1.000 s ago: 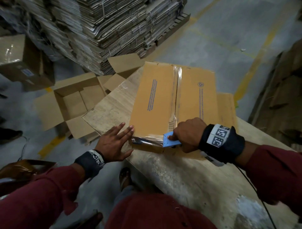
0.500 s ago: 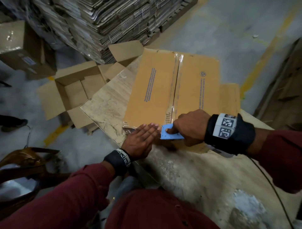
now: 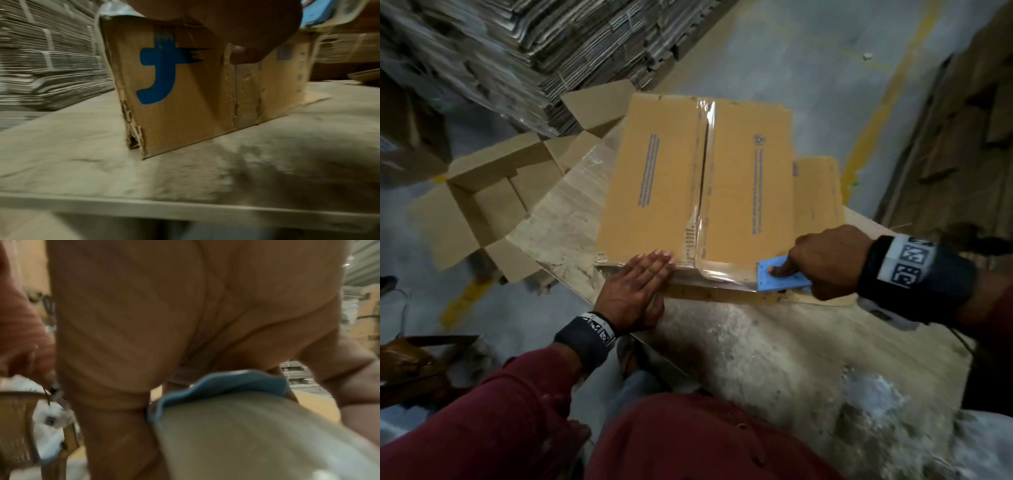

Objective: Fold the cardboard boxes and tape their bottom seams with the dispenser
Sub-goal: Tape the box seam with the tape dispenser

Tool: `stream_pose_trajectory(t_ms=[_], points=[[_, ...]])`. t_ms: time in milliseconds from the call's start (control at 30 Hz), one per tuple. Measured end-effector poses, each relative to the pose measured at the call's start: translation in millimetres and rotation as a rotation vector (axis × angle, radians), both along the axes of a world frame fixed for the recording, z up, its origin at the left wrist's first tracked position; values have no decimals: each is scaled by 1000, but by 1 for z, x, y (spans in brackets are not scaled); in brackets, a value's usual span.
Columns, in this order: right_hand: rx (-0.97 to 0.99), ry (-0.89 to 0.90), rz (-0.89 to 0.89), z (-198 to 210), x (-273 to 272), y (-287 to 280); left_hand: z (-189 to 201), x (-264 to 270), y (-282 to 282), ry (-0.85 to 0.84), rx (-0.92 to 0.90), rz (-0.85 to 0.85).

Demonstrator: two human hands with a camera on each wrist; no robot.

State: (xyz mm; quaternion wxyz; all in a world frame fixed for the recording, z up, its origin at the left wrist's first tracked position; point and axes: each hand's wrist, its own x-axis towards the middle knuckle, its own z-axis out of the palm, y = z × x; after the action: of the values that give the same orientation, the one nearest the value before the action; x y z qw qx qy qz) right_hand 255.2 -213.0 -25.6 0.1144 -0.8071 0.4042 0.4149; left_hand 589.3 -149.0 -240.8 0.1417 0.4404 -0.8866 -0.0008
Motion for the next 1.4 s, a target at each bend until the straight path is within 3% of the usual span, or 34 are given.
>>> stream_pose_trajectory(t_ms=[200,333,433,533,633,1067,1200,1400], points=[[1,-108,53,-18,40,2,14,71,-24,-67,50,-9],[-15,-170,55,-20,59,-5,22,86,-31,-118,93,7],[-29,-160,52,-24,61,-11,32,53,-22,-103,100,17],[-37,-158,57,-24,66,-13,30,-22,-8,-39,105,-89],[-48,-148,73,-24,67,-14,18,-73,0,-61,193,-40],[-113,-166,-29,-1,1,8,13,-68,-5,-28,186,-22],[-84,-72,-144,3,-53,13,11,-68,-5,-39,201,-17],[-40,-50,-171,-29,-78,28,13,-68,-7,-23,161,-30]])
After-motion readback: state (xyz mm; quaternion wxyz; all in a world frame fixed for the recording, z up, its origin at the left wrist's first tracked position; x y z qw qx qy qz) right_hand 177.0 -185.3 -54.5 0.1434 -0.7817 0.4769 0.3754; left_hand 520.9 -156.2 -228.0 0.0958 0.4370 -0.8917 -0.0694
